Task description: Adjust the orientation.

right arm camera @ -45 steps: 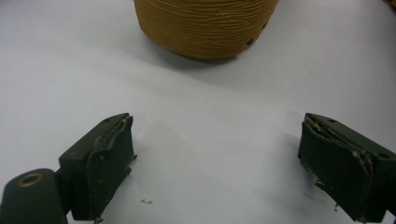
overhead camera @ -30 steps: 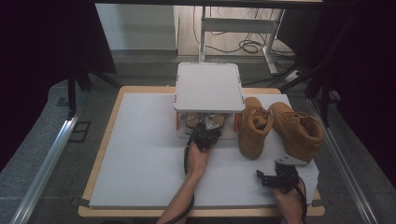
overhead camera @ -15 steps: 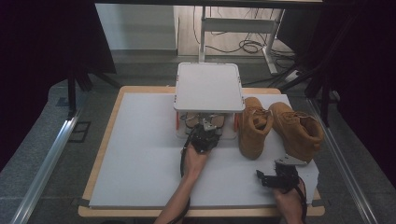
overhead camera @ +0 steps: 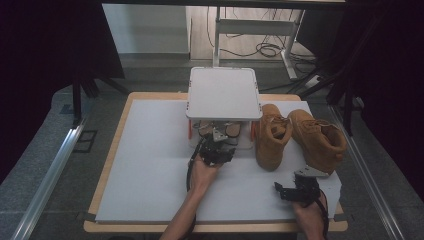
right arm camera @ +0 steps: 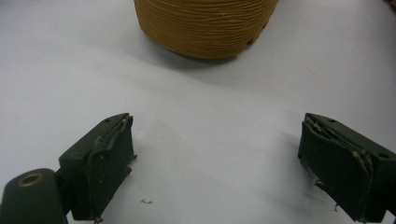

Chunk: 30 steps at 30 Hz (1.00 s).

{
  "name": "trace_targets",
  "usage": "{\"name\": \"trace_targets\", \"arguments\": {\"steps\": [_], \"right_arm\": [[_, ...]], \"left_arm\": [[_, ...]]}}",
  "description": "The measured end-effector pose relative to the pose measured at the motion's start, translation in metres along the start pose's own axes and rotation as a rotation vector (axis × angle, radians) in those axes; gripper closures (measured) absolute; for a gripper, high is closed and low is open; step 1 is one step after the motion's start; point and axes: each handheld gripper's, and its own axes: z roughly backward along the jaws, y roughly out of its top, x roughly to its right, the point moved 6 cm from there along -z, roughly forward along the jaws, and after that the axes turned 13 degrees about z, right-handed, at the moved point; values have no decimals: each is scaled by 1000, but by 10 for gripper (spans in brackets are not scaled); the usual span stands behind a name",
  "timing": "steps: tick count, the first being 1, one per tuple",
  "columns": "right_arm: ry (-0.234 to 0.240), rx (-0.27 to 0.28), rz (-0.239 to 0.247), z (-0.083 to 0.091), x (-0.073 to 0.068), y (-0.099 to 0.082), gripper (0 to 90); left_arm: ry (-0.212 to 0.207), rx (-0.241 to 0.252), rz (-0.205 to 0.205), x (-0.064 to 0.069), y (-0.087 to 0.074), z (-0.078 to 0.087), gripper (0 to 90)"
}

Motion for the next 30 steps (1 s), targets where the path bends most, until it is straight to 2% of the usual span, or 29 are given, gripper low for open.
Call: {"name": "trace_targets", "arguments": {"steps": [15,23,30], "right_arm": [[-1,-1,0,0,0,0,103],[-1,-1,0,0,0,0,103],[-1,-2,1,0,0,0,104]], "left_arm": [[-21,-62,-84,-1,-12,31,154],[-46,-55,-68,-7,-18,49,133],[-33,-60,-72,-14,-28,59,124]]}}
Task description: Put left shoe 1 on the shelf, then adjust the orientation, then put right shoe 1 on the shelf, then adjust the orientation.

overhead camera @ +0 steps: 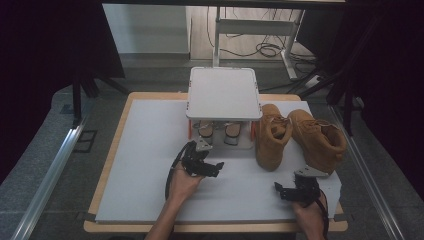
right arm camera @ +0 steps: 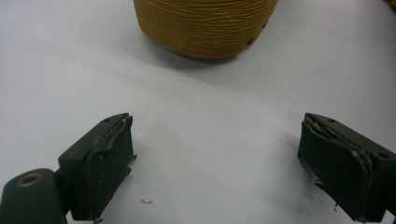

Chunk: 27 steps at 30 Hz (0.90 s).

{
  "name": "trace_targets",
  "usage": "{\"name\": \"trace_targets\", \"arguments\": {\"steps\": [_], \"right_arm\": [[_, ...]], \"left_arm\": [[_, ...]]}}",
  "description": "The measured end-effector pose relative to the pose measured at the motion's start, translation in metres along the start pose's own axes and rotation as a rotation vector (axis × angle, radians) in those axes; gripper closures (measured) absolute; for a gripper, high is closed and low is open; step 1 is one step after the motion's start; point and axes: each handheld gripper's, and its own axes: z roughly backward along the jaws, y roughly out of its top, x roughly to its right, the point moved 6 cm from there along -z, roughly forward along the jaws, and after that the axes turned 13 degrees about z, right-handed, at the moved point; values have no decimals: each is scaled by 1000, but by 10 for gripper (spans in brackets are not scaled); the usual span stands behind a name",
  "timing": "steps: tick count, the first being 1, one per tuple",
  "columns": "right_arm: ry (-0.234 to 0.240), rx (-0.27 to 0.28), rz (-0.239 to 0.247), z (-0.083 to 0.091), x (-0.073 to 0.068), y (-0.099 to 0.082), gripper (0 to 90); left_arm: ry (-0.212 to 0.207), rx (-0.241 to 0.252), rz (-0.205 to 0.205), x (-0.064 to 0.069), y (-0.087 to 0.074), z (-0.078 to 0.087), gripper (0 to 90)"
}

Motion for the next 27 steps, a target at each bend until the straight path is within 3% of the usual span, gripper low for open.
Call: {"name": "trace_targets", "arguments": {"steps": [7,19,27], "right_arm": [[1,-1,-2,0,0,0,104],[17,1,20,1,-3,1,63],[42,44,-10,8,-3,4,47]], "left_arm": [[14,-9,0,-8,-15,9,117],[36,-36,44,-29,-46,26,114],[75,-58,61,-43,-68,39,113]]}}
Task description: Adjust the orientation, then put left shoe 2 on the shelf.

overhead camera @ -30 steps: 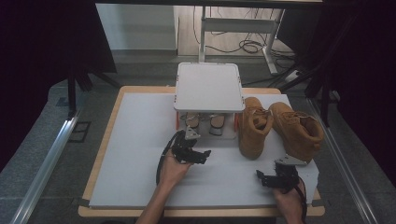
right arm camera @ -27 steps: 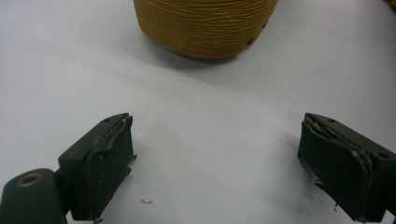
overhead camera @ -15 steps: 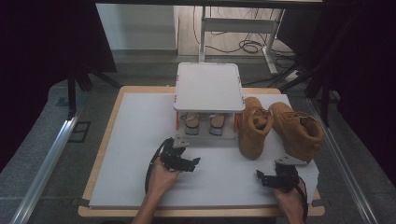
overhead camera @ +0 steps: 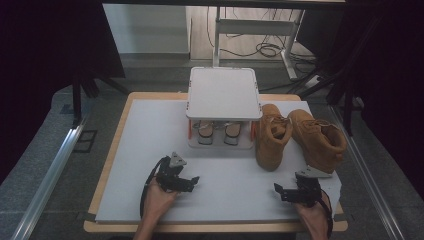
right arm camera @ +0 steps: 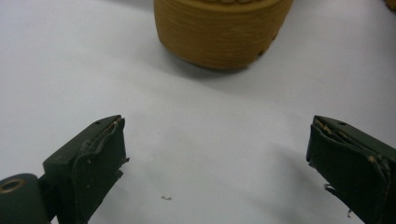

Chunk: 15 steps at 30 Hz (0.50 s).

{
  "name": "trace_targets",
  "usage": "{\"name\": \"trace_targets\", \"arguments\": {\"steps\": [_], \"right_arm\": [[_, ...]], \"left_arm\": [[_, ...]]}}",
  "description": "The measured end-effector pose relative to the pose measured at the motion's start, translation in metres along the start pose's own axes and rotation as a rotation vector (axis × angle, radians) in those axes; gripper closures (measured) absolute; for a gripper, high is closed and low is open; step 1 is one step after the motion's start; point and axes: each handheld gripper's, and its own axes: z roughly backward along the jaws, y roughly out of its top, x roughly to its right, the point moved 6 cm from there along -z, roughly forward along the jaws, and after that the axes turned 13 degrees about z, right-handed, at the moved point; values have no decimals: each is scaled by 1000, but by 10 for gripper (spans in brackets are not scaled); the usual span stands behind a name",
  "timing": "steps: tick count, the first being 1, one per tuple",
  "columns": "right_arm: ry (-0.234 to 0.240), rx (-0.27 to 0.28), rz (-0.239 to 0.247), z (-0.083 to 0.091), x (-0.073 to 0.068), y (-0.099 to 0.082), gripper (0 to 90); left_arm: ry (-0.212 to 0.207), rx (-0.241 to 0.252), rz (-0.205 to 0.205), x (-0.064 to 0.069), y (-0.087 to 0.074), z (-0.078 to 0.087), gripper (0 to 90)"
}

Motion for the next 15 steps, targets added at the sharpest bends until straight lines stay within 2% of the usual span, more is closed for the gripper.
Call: {"name": "trace_targets", "arguments": {"steps": [5,9,10,15], "right_arm": [[16,28,-7,5,-3,5,32],[39,53,-15,6,-8,9,26],[54,64,-23,6,-11,12,52],[37,62,-16,5,-14,16,141]], "left_arm": [[34,-16,21,-12,-15,6,114],[50,-17,17,-18,-21,7,114],[54,-10,16,-19,-23,8,114],[58,-1,13,-18,-24,7,114]]}}
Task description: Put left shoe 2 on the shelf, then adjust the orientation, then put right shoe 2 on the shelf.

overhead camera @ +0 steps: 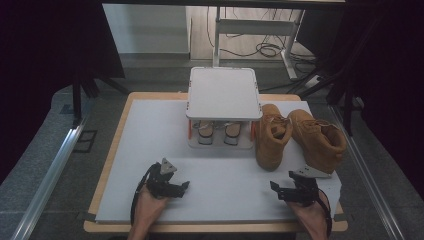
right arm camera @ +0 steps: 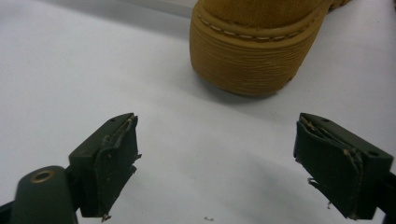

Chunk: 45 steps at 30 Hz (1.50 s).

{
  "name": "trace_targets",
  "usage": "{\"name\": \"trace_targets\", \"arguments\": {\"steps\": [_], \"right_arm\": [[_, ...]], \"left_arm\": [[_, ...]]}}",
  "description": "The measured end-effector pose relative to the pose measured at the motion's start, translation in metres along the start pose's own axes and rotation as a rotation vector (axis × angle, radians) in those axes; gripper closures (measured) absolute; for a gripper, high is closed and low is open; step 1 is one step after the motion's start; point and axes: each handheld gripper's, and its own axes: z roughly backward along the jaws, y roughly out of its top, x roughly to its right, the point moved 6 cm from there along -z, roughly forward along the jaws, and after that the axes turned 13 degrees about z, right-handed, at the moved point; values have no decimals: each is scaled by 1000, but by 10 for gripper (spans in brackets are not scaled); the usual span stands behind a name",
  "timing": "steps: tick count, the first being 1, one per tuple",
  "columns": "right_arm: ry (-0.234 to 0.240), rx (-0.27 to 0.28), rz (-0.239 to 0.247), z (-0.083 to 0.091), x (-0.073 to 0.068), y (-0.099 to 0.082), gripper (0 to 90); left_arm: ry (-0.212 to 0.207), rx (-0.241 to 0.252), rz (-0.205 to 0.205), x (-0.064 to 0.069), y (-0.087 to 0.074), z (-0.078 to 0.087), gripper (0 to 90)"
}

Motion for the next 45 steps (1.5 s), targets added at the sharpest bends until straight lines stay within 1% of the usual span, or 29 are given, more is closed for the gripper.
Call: {"name": "trace_targets", "arguments": {"steps": [3,5,7,12,20,24,26,28,31,32,34,38,42,45], "right_arm": [[-5,10,16,0,-1,3,227],[-10,25,17,1,-2,7,282],[-12,35,29,2,-4,12,323],[-20,40,58,-2,-7,22,400],[10,63,66,-16,-15,37,496],[13,70,72,-24,-16,42,549],[13,71,70,-26,-16,43,563],[11,80,68,-31,-17,46,600],[13,83,69,-33,-17,47,614],[14,86,69,-37,-17,47,645],[18,87,66,-40,-17,47,666],[24,87,61,-46,-17,47,745],[5,71,60,-51,-14,45,798],[6,77,59,-51,-13,44,821]], "left_arm": [[0,3,-2,0,0,0,114],[1,4,-3,0,0,0,114],[2,5,-3,0,0,0,114],[3,6,-3,0,0,0,114],[3,7,-1,0,-1,0,116],[3,7,-1,0,-1,0,116],[3,7,-2,0,-1,0,116],[3,7,-2,0,-1,0,116],[3,7,-2,0,-1,0,117],[3,8,-2,0,-1,0,117],[3,8,-2,0,-1,0,117],[4,8,-1,0,-1,0,117],[3,8,-1,0,-1,0,117],[3,9,-2,0,-1,0,117]]}}
